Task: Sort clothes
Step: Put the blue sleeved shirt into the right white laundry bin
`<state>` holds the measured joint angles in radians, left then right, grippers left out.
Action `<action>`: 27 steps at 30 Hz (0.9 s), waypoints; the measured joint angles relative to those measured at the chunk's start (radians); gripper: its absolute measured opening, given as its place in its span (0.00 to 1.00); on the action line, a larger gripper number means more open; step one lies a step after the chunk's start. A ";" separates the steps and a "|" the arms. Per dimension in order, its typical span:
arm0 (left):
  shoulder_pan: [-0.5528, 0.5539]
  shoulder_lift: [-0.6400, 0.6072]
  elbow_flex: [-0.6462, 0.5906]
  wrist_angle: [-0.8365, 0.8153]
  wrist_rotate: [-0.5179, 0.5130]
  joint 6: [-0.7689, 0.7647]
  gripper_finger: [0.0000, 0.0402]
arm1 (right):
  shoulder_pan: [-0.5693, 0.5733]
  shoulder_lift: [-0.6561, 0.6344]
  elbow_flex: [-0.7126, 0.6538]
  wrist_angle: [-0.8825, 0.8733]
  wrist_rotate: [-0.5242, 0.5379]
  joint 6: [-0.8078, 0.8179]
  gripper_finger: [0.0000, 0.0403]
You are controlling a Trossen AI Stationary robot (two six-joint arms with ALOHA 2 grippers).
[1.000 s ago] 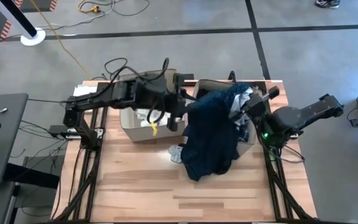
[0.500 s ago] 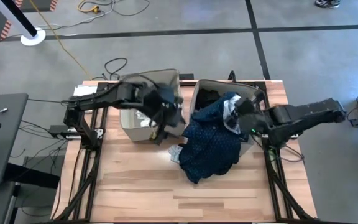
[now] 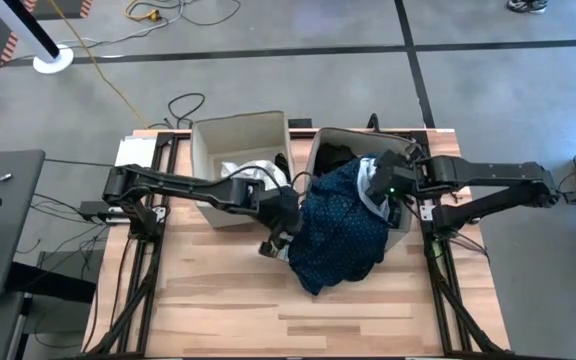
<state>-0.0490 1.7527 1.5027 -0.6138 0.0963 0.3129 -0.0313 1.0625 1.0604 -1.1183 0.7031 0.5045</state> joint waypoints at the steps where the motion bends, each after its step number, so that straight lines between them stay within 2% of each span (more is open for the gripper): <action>1: 0.003 0.000 -0.046 0.072 -0.021 -0.016 0.65 | 0.006 -0.005 0.003 -0.006 -0.001 0.011 0.51; 5: 0.011 -0.009 -0.185 0.345 -0.037 -0.083 0.65 | 0.040 -0.037 0.055 -0.007 -0.004 0.037 0.74; 8: 0.010 -0.008 -0.245 0.505 -0.016 -0.118 0.65 | 0.091 -0.056 0.124 0.002 -0.003 0.038 0.85; 12: 0.012 -0.005 -0.269 0.658 0.079 -0.190 0.65 | 0.198 -0.059 0.228 0.004 -0.003 0.038 0.88; 14: 0.012 -0.004 -0.278 0.708 0.075 -0.212 0.65 | 0.266 -0.049 0.272 0.004 0.002 0.042 0.87; 16: 0.009 -0.003 -0.279 0.726 0.018 -0.216 0.61 | 0.333 -0.037 0.300 0.003 0.002 0.053 0.85; 19: 0.004 0.000 -0.280 0.728 -0.068 -0.183 0.48 | 0.424 -0.012 0.322 -0.017 0.002 0.088 0.82; 24: -0.001 0.000 -0.281 0.717 -0.074 -0.116 0.09 | 0.563 0.034 0.330 -0.086 -0.005 0.196 0.77; 25: -0.005 0.000 -0.281 0.717 -0.072 -0.104 0.05 | 0.593 0.048 0.330 -0.101 -0.015 0.222 0.77; 27: -0.014 -0.004 -0.273 0.705 -0.072 -0.097 0.03 | 0.652 0.081 0.330 -0.130 -0.043 0.282 0.76</action>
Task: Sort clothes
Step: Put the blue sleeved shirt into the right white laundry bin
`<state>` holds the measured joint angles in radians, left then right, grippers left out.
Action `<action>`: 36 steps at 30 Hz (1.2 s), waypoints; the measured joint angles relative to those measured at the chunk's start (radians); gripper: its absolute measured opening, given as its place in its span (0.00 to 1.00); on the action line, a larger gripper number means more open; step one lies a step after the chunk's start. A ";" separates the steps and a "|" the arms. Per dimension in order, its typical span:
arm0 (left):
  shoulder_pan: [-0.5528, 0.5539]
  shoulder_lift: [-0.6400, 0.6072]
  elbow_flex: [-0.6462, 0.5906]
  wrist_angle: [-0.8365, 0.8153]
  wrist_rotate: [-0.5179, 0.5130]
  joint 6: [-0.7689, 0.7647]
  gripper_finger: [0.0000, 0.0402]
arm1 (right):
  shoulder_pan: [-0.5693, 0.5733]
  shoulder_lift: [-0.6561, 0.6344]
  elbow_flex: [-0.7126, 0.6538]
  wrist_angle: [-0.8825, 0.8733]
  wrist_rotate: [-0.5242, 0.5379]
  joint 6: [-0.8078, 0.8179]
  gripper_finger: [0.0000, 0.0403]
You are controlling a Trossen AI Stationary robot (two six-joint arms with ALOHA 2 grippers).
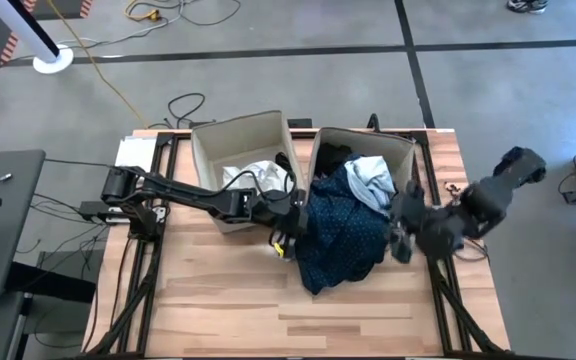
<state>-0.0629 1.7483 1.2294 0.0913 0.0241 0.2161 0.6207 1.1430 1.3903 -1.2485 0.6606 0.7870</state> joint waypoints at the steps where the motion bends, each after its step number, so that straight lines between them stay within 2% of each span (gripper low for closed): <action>1: -0.004 -0.002 0.004 -0.002 0.001 0.001 0.03 | 0.028 0.020 0.000 -0.016 -0.010 0.032 0.76; 9: -0.034 -0.071 0.071 -0.032 0.005 0.067 0.01 | 0.187 0.219 0.000 -0.114 -0.091 0.311 0.76; 17: -0.019 -0.097 0.201 -0.122 0.005 0.183 0.01 | 0.245 0.420 -0.052 -0.249 -0.106 0.787 0.76; 24: 0.067 -0.092 0.332 -0.171 0.033 0.273 0.01 | 0.290 0.531 -0.199 -0.279 -0.104 1.202 0.76; 28: 0.153 -0.085 0.373 -0.163 0.132 0.215 0.01 | 0.303 0.560 -0.280 -0.201 0.014 1.297 0.76; 31: 0.212 -0.053 0.385 -0.160 0.214 0.159 0.01 | 0.270 0.572 -0.334 -0.114 0.122 1.278 0.76; 36: 0.266 0.032 0.385 -0.155 0.290 0.086 0.01 | 0.194 0.578 -0.396 0.006 0.304 1.227 0.76</action>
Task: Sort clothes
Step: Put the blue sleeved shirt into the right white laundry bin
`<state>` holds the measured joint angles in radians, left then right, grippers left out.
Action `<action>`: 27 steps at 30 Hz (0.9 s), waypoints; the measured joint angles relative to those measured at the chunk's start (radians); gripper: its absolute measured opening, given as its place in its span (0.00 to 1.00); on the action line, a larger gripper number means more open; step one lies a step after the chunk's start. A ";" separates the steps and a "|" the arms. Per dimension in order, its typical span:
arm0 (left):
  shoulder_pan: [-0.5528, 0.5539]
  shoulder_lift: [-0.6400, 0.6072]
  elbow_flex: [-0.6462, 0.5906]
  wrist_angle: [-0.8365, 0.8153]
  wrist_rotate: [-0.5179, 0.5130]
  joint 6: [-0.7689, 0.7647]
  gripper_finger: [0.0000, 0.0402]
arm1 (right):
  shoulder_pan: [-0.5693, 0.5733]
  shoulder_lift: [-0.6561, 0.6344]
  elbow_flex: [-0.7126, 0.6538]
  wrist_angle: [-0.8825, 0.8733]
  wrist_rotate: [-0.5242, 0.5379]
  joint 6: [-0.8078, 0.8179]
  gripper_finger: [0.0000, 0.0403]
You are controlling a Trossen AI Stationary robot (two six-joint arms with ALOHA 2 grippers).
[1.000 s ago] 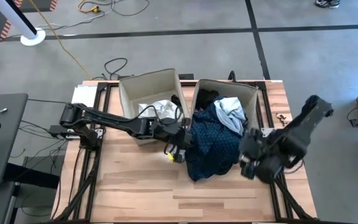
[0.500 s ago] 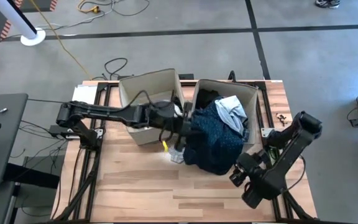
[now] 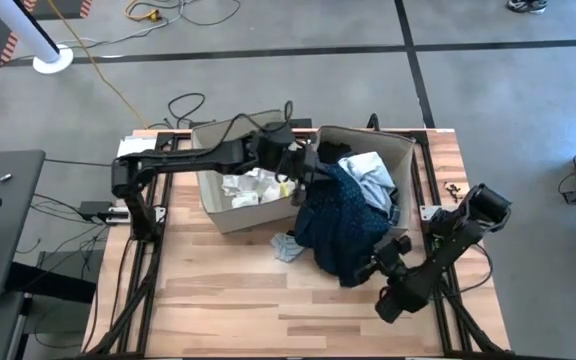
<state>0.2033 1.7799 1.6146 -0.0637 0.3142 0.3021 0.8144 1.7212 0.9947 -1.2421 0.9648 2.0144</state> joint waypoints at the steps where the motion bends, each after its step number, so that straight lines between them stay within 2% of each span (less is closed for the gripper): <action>1: 0.005 0.016 0.000 0.000 0.012 -0.005 0.01 | -0.017 -0.001 -0.007 0.027 0.025 -0.021 0.75; 3: 0.010 0.044 0.000 0.000 0.024 -0.014 0.01 | -0.050 -0.001 -0.010 0.074 0.076 -0.073 0.72; 5: 0.013 0.059 0.000 0.000 0.025 -0.016 0.02 | -0.079 -0.001 -0.008 0.133 0.140 -0.156 0.64; 7: 0.013 0.060 0.000 -0.001 0.025 -0.016 0.02 | -0.098 -0.001 0.001 0.194 0.183 -0.250 0.49; 10: 0.012 0.055 0.000 0.007 0.026 -0.010 0.03 | -0.115 -0.002 0.032 0.284 0.240 -0.427 0.17; 11: 0.012 0.053 0.000 0.005 0.026 -0.009 0.03 | -0.115 -0.002 0.048 0.307 0.259 -0.493 0.09; 12: 0.011 0.051 0.000 -0.001 0.025 -0.008 0.05 | -0.114 -0.005 0.066 0.321 0.275 -0.545 0.05; 16: 0.010 0.034 0.000 -0.002 0.055 -0.008 0.17 | -0.099 -0.045 0.149 0.321 0.353 -0.682 0.02; 21: 0.010 -0.018 0.001 0.007 0.101 -0.039 0.42 | -0.069 -0.154 0.233 0.317 0.483 -0.893 0.01; 24: 0.013 -0.055 0.047 -0.038 0.101 -0.095 0.55 | -0.087 -0.239 0.272 0.308 0.531 -1.040 0.00; 27: 0.014 -0.097 0.122 -0.130 0.101 -0.125 0.62 | -0.137 -0.328 0.308 0.308 0.540 -1.196 0.00</action>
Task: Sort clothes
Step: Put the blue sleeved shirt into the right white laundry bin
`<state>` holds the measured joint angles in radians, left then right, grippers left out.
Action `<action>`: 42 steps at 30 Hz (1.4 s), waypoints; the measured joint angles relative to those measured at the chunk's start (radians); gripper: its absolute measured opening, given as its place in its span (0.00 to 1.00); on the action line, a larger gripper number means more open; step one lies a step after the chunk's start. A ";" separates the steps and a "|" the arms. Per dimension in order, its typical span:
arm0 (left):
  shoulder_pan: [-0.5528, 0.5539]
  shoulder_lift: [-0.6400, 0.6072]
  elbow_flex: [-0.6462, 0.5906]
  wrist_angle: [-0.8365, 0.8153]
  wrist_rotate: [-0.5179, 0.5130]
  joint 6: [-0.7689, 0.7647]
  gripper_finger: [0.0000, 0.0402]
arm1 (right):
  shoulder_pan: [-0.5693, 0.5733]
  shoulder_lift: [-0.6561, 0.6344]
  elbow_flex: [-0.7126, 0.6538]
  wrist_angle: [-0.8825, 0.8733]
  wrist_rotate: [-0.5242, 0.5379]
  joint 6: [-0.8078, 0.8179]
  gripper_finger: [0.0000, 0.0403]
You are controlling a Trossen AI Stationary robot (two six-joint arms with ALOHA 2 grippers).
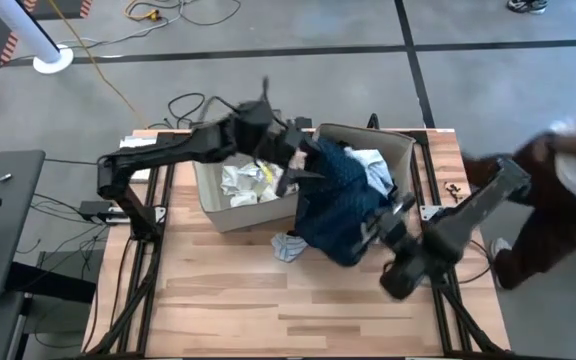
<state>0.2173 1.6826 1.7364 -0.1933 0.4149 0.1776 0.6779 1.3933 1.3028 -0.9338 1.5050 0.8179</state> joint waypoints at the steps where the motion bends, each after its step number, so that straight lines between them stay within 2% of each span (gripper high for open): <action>1: -0.002 -0.013 0.026 -0.035 0.000 0.000 0.63 | -0.023 -0.028 0.012 0.001 -0.003 -0.050 0.00; 5: -0.014 -0.066 0.112 -0.160 -0.001 0.000 0.65 | -0.137 -0.129 0.032 0.002 -0.071 -0.209 0.00; 9: -0.016 -0.114 0.162 -0.248 -0.039 0.001 0.65 | -0.276 -0.204 0.032 -0.006 -0.175 -0.295 0.00; 13: -0.015 -0.168 0.167 -0.289 -0.054 0.001 0.65 | -0.426 -0.236 0.033 -0.058 -0.243 -0.322 0.00; 15: -0.016 -0.185 0.167 -0.300 -0.054 0.001 0.65 | -0.515 -0.237 0.033 -0.081 -0.319 -0.323 0.00; 21: -0.034 -0.195 0.167 -0.338 -0.054 0.042 0.65 | -0.756 -0.160 0.030 -0.199 -0.595 -0.321 0.00; 26: -0.037 -0.178 0.167 -0.360 -0.055 0.049 0.65 | -0.874 -0.066 -0.013 -0.222 -0.768 -0.330 0.01; 29: -0.036 -0.174 0.166 -0.494 -0.076 0.063 0.65 | -0.925 -0.024 -0.038 -0.260 -0.859 -0.339 0.03; 33: -0.040 -0.177 0.163 -0.784 -0.083 0.121 0.65 | -0.978 -0.006 -0.064 -0.257 -0.988 -0.357 0.05; 37: -0.099 -0.177 0.068 -0.925 -0.048 0.132 0.65 | -1.044 -0.005 -0.085 -0.258 -1.141 -0.398 0.09; 42: -0.258 -0.176 -0.132 -0.863 -0.047 0.146 0.65 | -1.062 -0.055 -0.088 -0.264 -1.166 -0.452 0.19</action>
<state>-0.0412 1.5063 1.6046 -1.0565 0.3678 0.3233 -0.3846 1.3378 1.2152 -1.1983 0.3395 0.3659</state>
